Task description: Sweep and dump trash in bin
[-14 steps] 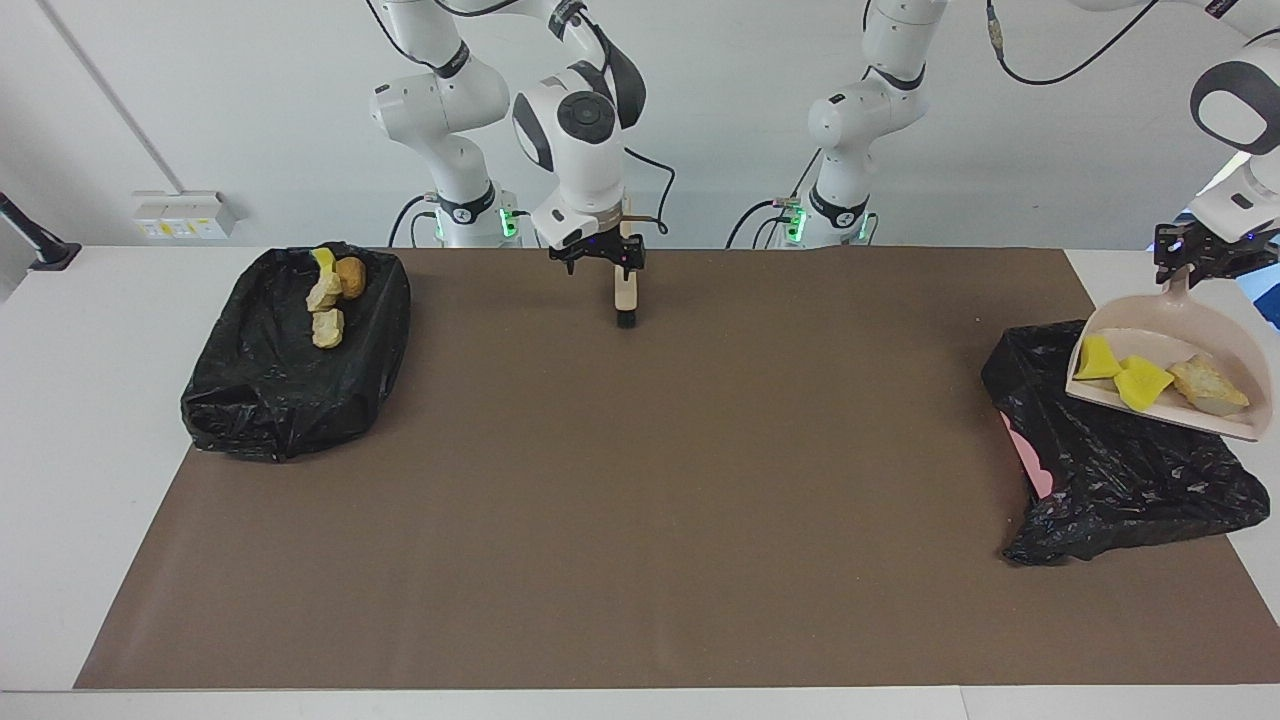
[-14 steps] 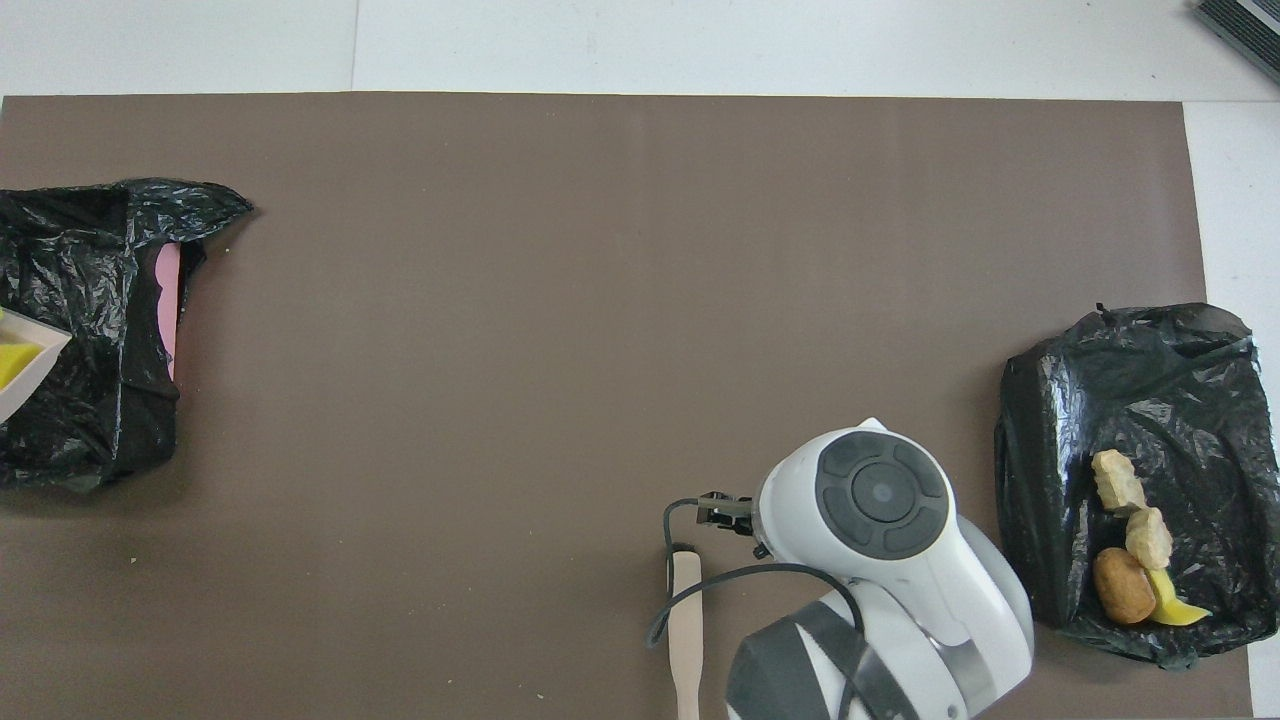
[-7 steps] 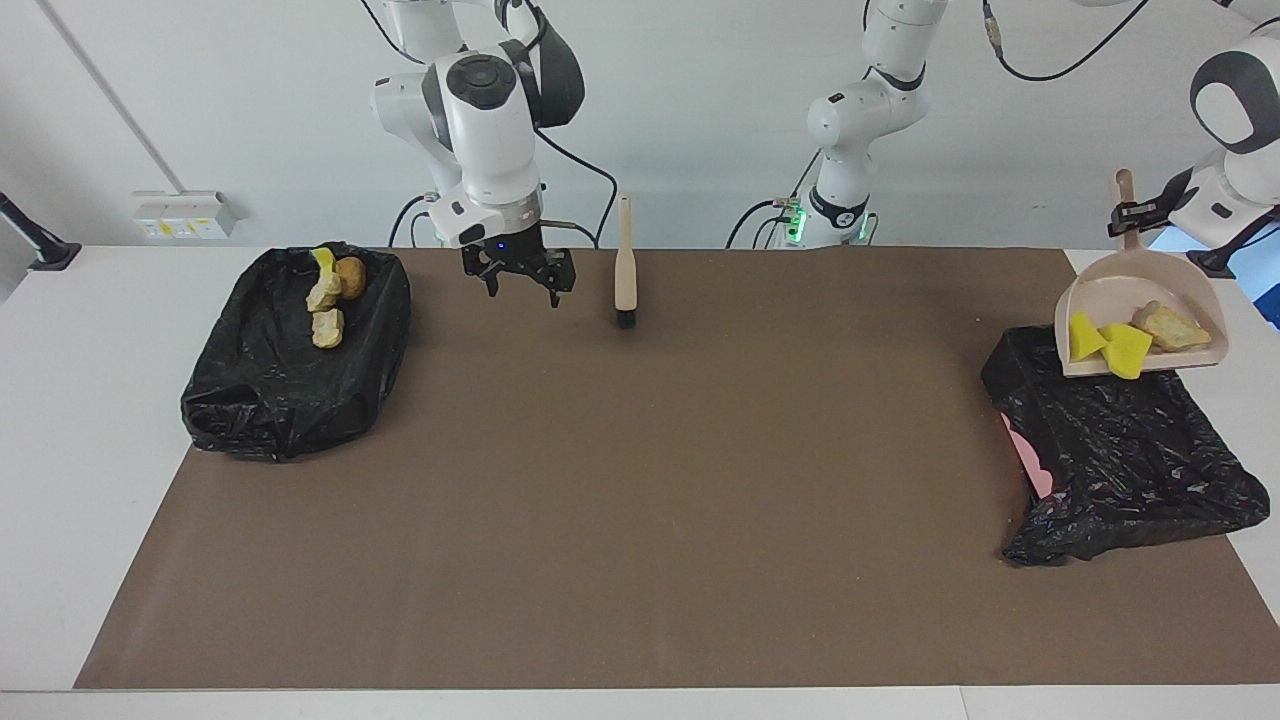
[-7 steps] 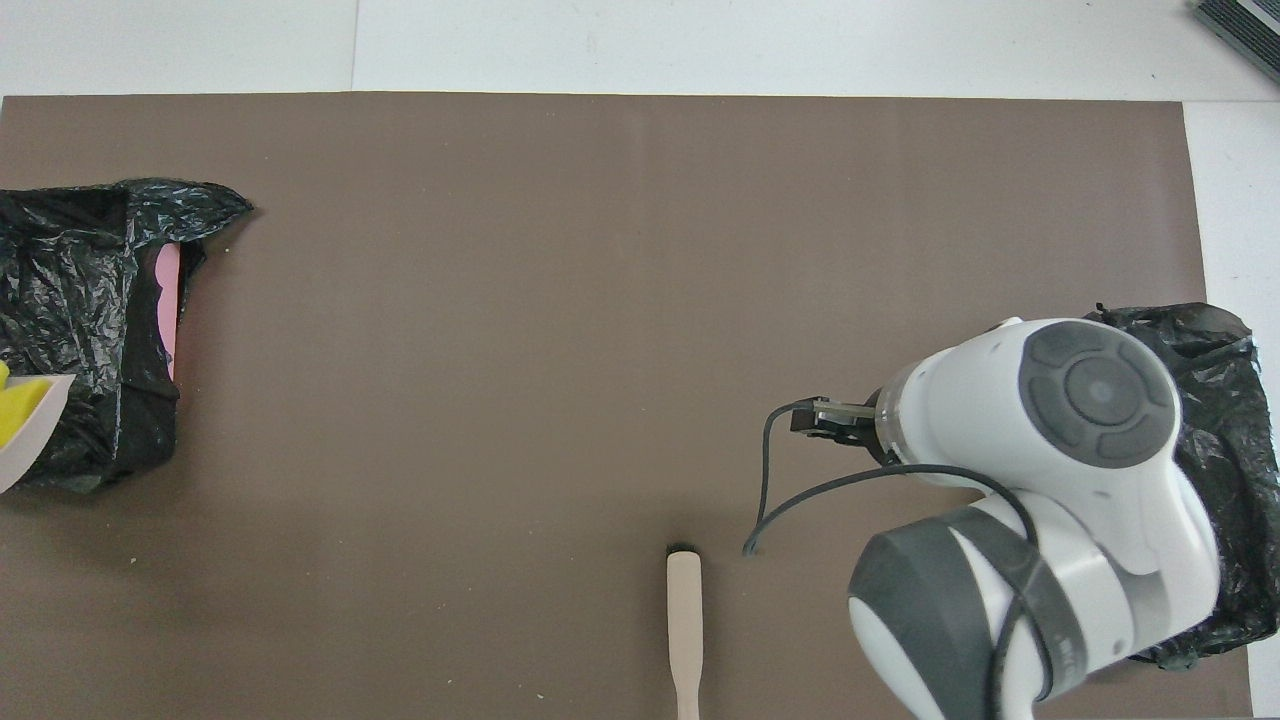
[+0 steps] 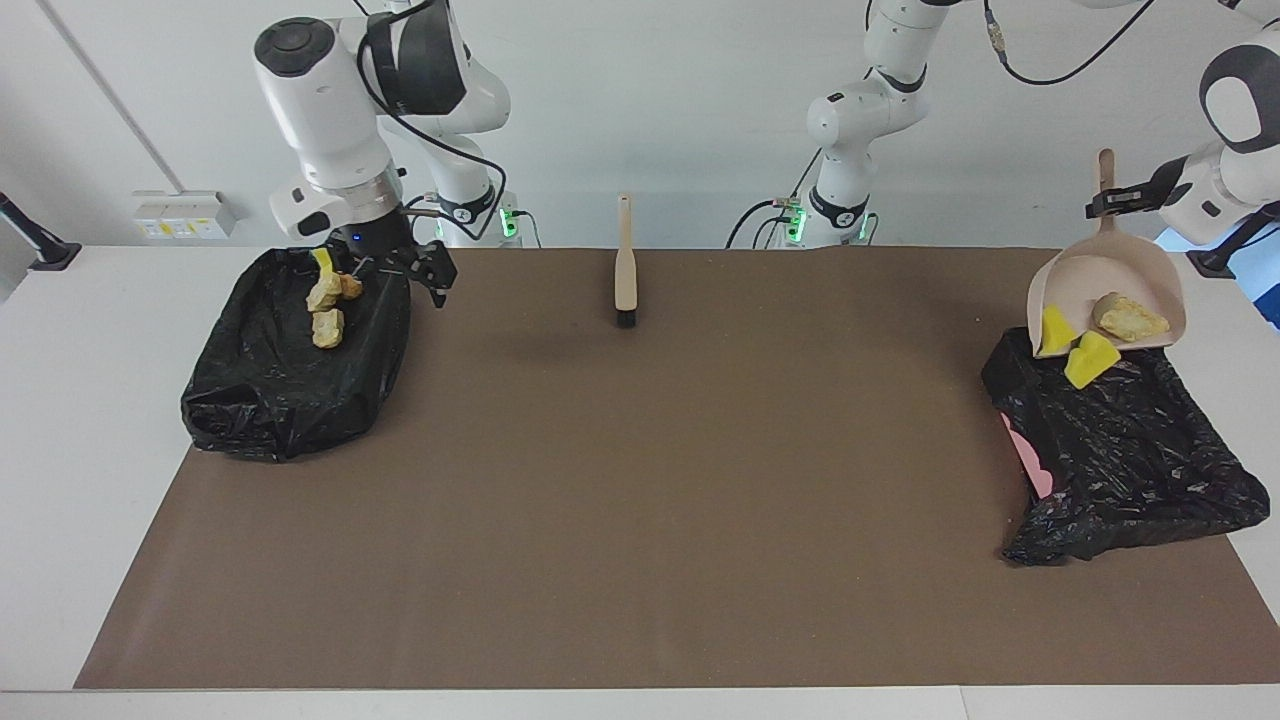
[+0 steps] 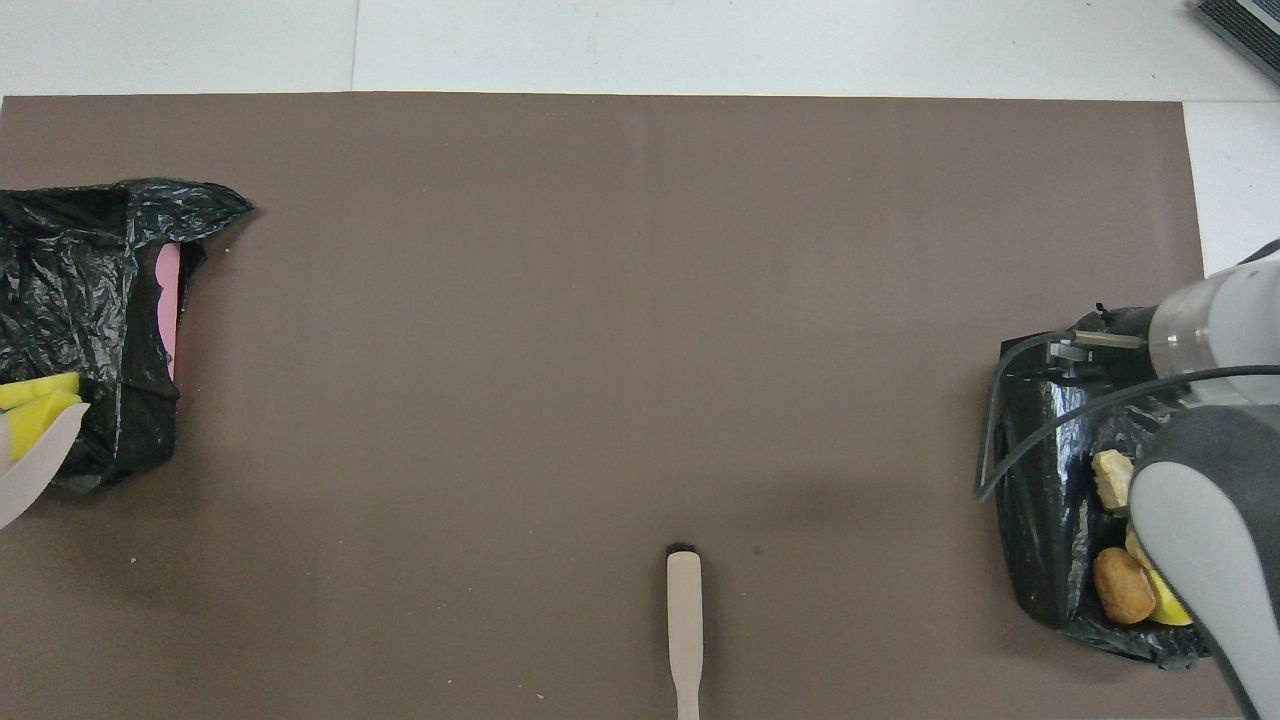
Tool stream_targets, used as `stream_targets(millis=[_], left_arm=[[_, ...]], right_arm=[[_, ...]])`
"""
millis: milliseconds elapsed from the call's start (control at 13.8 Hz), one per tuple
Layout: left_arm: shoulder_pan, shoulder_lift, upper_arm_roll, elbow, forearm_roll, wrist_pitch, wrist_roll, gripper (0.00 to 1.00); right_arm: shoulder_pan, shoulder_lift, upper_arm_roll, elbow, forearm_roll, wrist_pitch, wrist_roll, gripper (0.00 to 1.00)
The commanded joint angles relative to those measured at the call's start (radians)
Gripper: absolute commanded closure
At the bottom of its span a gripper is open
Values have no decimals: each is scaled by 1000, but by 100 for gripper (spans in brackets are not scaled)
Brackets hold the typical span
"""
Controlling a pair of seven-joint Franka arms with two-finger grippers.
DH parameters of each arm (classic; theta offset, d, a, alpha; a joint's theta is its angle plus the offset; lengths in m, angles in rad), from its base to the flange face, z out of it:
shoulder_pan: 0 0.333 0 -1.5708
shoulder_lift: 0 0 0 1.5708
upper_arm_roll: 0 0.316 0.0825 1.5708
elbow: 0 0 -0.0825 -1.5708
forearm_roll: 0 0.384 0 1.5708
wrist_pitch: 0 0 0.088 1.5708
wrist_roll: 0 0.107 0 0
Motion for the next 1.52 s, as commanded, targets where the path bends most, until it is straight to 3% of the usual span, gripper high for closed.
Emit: stream_targets(millis=[0, 217, 361, 506, 795, 1445], left_arm=[[3, 121, 11, 211, -16, -128, -7, 100], [4, 208, 19, 328, -16, -211, -7, 100], [14, 262, 20, 447, -18, -286, -5, 100], [36, 279, 14, 477, -27, -308, -4, 100], [34, 332, 10, 572, -55, -384, -5, 100], [-27, 353, 11, 546, 82, -409, -7, 100]], right_arm=[[-1, 12, -34, 96, -28, -86, -77, 0], [1, 9, -105, 176, -35, -108, -135, 0], [1, 11, -140, 268, -24, -224, -198, 0], [1, 12, -149, 328, -41, -287, -209, 0], [14, 5, -134, 331, -58, -303, -209, 0], [17, 5, -133, 331, -53, -306, -208, 0]])
